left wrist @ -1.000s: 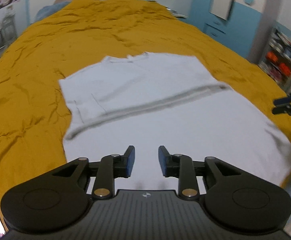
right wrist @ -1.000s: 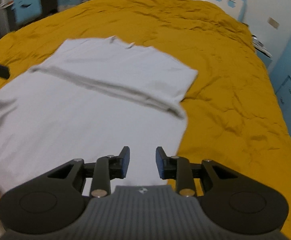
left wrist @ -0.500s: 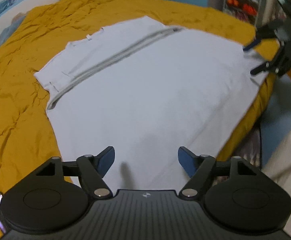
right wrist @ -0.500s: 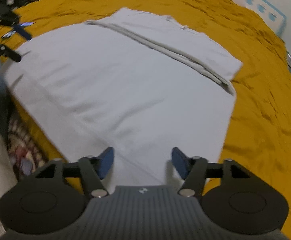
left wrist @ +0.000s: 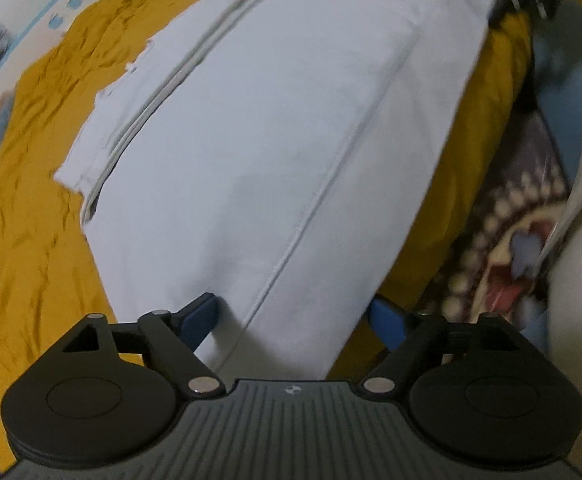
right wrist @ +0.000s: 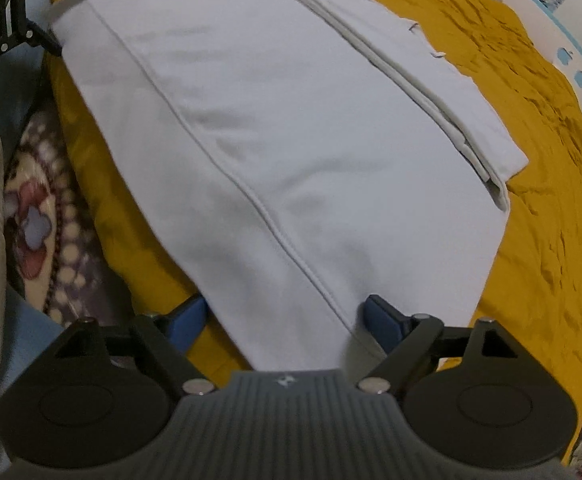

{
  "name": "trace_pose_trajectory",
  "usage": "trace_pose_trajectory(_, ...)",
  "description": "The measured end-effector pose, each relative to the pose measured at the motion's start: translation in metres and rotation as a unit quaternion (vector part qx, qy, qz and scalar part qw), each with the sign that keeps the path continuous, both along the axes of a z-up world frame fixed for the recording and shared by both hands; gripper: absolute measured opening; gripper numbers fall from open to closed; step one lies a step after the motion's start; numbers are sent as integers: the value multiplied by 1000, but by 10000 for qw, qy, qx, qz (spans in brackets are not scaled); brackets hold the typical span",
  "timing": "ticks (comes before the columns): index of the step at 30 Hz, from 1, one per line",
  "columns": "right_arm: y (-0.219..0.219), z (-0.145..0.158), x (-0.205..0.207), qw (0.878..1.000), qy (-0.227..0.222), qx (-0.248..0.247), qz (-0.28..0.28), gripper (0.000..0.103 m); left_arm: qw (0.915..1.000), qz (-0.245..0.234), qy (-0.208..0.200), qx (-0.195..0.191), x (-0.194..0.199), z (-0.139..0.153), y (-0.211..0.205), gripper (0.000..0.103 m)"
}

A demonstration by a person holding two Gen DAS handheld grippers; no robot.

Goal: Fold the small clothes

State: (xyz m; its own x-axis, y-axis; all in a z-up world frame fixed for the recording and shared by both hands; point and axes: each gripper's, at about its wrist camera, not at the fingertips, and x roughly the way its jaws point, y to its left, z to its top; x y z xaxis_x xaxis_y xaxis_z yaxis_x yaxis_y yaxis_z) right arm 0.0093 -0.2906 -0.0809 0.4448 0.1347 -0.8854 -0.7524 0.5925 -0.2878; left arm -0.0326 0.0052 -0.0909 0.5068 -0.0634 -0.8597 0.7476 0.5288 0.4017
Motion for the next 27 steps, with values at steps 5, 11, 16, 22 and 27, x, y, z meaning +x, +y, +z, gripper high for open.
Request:
trace_pose_trajectory(5, 1, -9, 5, 10000, 71, -62, -5, 82, 9978, -220, -336, 530, -7, -22, -13, 103)
trace_pose_trajectory(11, 0, 2, 0, 9999, -68, -77, 18, 52, 9991, 112, -387, 130, -9, -9, -4, 74)
trace_pose_trajectory(16, 0, 19, -4, 9997, -262, 13, 5, 16, 9986, 319, -378, -172, -16, 10, 0, 40)
trace_pose_trajectory(22, 0, 50, -4, 9982, -513, 293, -75, 5, 9875, 1110, -344, -1067, 3, 47, 19, 9)
trace_pose_trajectory(27, 1, 71, 19, 9944, -875, 520, -300, 3, 9716, 1619, -475, -1657, 37, 70, 27, 8)
